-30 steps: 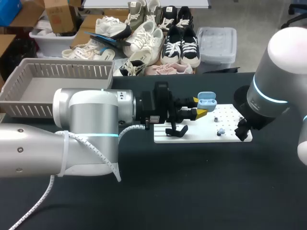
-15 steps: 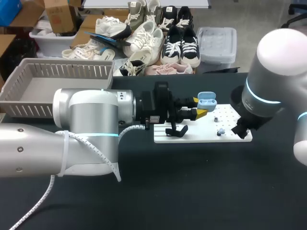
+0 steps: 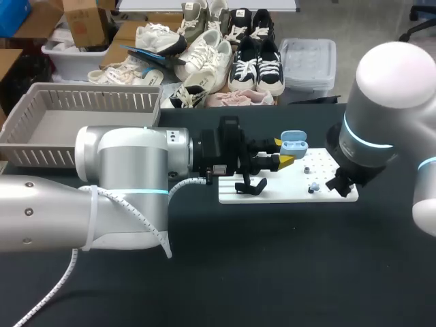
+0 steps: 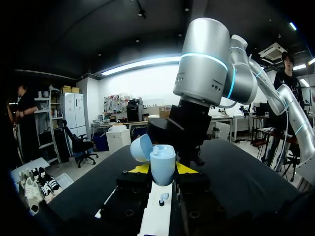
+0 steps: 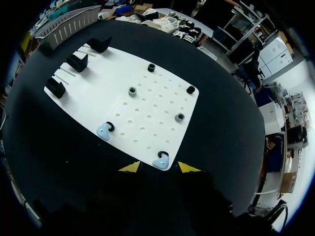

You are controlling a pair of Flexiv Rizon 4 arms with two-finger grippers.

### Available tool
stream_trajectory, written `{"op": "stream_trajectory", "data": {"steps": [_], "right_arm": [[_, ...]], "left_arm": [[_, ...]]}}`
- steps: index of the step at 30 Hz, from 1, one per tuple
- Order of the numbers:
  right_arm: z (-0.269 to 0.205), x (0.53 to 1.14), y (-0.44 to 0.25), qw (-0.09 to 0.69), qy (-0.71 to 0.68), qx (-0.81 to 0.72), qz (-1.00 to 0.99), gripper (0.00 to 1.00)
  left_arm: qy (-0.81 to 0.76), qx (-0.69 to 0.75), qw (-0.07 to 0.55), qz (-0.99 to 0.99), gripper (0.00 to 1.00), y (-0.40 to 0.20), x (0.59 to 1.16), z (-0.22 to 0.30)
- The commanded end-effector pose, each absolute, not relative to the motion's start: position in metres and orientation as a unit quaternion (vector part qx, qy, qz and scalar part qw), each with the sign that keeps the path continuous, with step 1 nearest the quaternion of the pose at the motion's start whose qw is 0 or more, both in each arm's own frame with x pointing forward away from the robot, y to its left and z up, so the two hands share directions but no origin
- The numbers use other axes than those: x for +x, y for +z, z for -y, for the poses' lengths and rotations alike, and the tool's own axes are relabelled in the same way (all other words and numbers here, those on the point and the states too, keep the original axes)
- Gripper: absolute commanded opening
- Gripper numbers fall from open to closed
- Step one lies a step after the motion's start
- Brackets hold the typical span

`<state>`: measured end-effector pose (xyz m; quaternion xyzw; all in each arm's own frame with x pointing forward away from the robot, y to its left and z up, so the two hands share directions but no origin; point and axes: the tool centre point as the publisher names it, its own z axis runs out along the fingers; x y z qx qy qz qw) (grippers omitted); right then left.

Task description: Pick up each earbud case from the left stands, insert the matching earbuds, close the lid, and place the case in the box.

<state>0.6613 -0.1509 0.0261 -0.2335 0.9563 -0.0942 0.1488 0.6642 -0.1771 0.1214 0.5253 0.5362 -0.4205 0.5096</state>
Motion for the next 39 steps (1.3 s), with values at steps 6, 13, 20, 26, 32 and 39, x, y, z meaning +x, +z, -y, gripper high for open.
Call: {"op": "stream_trajectory", "data": {"steps": [6, 13, 20, 26, 32, 39], "right_arm": [[0.149, 0.660, 0.023, 0.150, -0.100, -0.226, -0.957, 0.38], [0.149, 0.663, 0.022, 0.149, -0.101, -0.228, -0.957, 0.33], [0.151, 0.664, 0.021, 0.146, -0.101, -0.227, -0.958, 0.29], [0.151, 0.665, 0.020, 0.144, -0.102, -0.224, -0.958, 0.25], [0.151, 0.667, 0.018, 0.142, -0.100, -0.225, -0.959, 0.21], [0.151, 0.669, 0.017, 0.139, -0.103, -0.226, -0.959, 0.13]], "left_arm": [[-0.419, 0.524, 0.512, -0.536, 0.00, 0.120, 0.663, 0.178], [-0.419, 0.524, 0.512, -0.536, 0.00, 0.120, 0.663, 0.178], [-0.419, 0.524, 0.512, -0.536, 0.00, 0.120, 0.663, 0.178], [-0.419, 0.524, 0.512, -0.536, 0.00, 0.120, 0.663, 0.178], [-0.419, 0.524, 0.512, -0.536, 0.00, 0.120, 0.663, 0.178], [-0.419, 0.524, 0.512, -0.536, 0.00, 0.120, 0.663, 0.178]]}}
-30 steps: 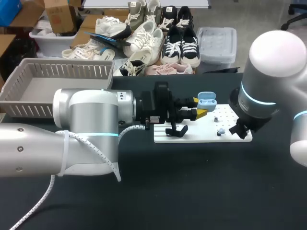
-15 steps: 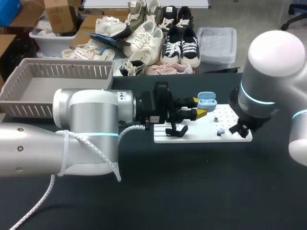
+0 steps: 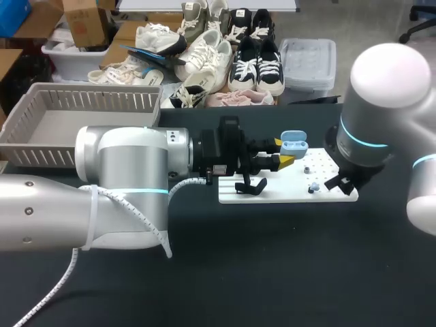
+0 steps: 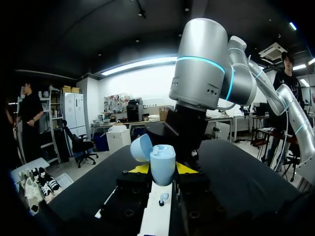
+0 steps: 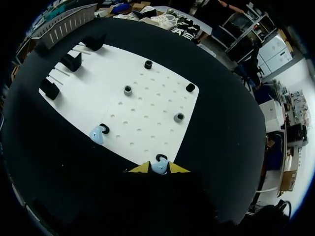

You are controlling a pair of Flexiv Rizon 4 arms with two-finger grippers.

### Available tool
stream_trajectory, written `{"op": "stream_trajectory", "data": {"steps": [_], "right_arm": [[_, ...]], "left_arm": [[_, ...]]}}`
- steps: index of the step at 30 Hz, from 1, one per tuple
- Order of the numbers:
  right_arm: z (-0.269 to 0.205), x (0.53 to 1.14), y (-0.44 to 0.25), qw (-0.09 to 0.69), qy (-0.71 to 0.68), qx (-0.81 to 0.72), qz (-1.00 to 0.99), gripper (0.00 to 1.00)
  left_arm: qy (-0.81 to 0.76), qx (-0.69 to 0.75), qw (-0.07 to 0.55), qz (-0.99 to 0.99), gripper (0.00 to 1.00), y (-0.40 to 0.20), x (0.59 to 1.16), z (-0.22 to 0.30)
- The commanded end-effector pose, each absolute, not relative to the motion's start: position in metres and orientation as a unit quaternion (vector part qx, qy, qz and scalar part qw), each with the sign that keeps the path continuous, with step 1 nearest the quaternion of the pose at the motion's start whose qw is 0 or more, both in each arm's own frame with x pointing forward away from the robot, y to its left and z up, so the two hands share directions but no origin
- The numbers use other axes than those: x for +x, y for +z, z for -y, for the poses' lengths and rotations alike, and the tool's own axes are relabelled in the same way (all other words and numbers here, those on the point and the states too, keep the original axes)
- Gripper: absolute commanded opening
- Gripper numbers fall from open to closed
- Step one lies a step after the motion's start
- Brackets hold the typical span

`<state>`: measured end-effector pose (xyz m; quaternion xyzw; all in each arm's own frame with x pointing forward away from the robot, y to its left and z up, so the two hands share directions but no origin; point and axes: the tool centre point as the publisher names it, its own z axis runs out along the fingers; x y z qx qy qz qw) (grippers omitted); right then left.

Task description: Pick up each earbud case from the left stands, insert the matching earbuds, close the lid, and place the case in the box.

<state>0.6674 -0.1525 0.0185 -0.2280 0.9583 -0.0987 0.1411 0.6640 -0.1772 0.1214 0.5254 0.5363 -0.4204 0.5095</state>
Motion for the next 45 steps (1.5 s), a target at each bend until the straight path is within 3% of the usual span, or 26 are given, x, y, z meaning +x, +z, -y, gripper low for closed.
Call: {"op": "stream_trajectory", "data": {"steps": [1, 4, 45], "right_arm": [[0.151, 0.669, 0.017, 0.138, -0.102, -0.226, -0.959, 0.10], [0.151, 0.670, 0.016, 0.137, -0.103, -0.224, -0.959, 0.00], [0.151, 0.651, 0.049, 0.157, -0.083, -0.210, -0.961, 0.00]], "left_arm": [[-0.419, 0.524, 0.512, -0.536, 0.00, 0.120, 0.663, 0.178], [-0.419, 0.524, 0.512, -0.536, 0.00, 0.120, 0.663, 0.178], [-0.419, 0.524, 0.512, -0.536, 0.00, 0.120, 0.663, 0.178]]}}
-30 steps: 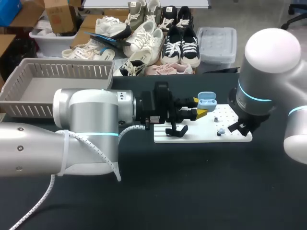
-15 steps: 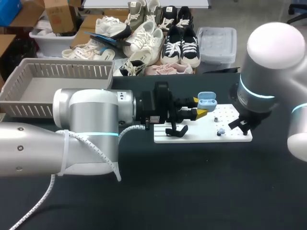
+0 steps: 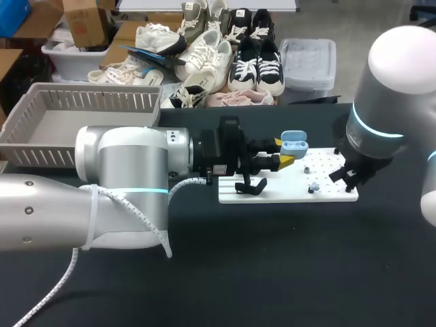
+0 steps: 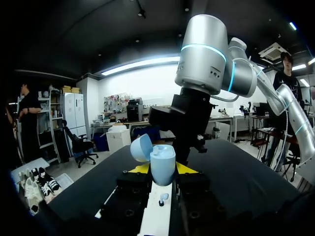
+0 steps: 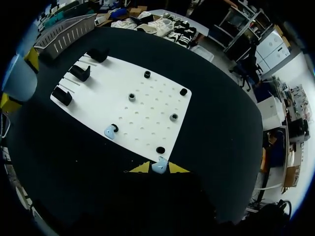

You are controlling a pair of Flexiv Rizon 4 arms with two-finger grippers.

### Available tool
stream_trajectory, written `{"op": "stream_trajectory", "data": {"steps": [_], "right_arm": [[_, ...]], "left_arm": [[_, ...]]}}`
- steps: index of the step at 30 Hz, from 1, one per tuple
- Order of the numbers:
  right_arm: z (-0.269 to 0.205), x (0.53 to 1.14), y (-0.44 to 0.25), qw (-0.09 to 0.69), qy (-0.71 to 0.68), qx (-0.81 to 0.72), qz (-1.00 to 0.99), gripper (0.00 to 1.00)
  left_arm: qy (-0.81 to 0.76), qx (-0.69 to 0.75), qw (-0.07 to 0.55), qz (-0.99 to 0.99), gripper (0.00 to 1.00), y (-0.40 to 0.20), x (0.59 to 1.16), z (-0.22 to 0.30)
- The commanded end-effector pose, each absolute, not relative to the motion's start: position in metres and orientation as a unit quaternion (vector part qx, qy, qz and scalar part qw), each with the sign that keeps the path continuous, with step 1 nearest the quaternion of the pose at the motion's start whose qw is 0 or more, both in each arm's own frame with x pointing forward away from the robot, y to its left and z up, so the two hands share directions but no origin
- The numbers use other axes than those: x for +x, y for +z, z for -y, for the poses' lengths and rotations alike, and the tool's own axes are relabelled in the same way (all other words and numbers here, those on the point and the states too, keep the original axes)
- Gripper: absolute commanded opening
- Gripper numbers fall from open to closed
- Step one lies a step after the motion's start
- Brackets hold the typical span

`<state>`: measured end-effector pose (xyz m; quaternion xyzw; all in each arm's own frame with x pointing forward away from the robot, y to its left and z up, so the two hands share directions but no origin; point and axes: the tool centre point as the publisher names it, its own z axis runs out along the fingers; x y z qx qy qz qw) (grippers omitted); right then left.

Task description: Pick up each earbud case from the left stands, insert the matching earbuds, close the lid, and place the case in the box.

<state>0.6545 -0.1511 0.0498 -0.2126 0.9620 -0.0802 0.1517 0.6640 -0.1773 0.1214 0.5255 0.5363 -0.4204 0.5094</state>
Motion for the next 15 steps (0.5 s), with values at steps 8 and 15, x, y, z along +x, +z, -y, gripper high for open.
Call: {"op": "stream_trajectory", "data": {"steps": [8, 15], "right_arm": [[0.1510, 0.6514, 0.0487, 0.157, -0.083, -0.210, -0.961, 0.00], [0.1514, 0.6511, 0.0483, 0.155, -0.088, -0.196, -0.964, 0.00]], "left_arm": [[-0.419, 0.524, 0.512, -0.536, 0.00, 0.1204, 0.6634, 0.1778], [-0.419, 0.524, 0.512, -0.536, 0.00, 0.1204, 0.6634, 0.1778]]}}
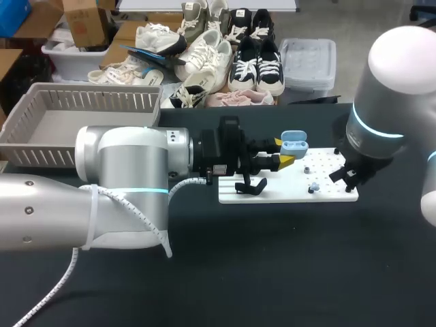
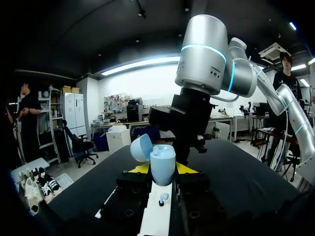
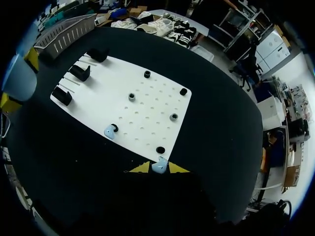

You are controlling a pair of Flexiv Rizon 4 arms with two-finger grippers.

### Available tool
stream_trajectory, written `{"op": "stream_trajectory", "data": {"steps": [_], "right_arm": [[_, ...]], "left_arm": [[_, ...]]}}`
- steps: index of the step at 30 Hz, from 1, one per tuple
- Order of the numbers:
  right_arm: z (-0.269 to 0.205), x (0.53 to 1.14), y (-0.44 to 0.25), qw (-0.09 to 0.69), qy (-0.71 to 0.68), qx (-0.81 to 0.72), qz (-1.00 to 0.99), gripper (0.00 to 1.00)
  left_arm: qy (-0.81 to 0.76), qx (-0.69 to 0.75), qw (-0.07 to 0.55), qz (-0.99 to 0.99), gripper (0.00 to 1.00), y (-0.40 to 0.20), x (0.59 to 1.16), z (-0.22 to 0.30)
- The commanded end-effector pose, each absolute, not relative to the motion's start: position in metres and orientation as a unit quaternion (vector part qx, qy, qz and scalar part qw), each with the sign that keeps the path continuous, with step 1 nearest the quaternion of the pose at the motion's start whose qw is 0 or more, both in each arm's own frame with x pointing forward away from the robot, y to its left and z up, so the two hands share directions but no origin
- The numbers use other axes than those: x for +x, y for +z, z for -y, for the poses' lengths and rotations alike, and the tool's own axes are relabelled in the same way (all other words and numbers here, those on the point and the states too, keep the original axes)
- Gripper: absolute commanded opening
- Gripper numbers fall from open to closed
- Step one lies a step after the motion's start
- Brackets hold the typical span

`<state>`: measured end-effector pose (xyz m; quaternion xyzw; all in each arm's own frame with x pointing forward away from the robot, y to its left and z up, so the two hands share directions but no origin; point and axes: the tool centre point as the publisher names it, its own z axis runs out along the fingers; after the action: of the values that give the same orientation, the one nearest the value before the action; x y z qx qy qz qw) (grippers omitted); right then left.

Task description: Pick up each earbud case from the left stands, insert the matching earbuds, close the lid, and place the case in the box.

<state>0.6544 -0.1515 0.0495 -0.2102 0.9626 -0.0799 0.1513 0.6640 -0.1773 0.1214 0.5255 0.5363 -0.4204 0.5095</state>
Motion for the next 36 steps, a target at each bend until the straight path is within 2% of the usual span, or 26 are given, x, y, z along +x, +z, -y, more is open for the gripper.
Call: {"op": "stream_trajectory", "data": {"steps": [1, 14, 36], "right_arm": [[0.152, 0.650, 0.048, 0.150, -0.092, -0.181, -0.968, 0.00], [0.162, 0.638, 0.067, 0.134, -0.105, 0.001, -0.985, 0.00], [0.132, 0.624, 0.131, 0.128, -0.068, 0.169, -0.975, 0.00]], "left_arm": [[-0.419, 0.524, 0.512, -0.536, 0.00, 0.120, 0.663, 0.178], [-0.419, 0.524, 0.512, -0.536, 0.00, 0.120, 0.663, 0.178], [-0.419, 0.524, 0.512, -0.536, 0.00, 0.120, 0.663, 0.178]]}}
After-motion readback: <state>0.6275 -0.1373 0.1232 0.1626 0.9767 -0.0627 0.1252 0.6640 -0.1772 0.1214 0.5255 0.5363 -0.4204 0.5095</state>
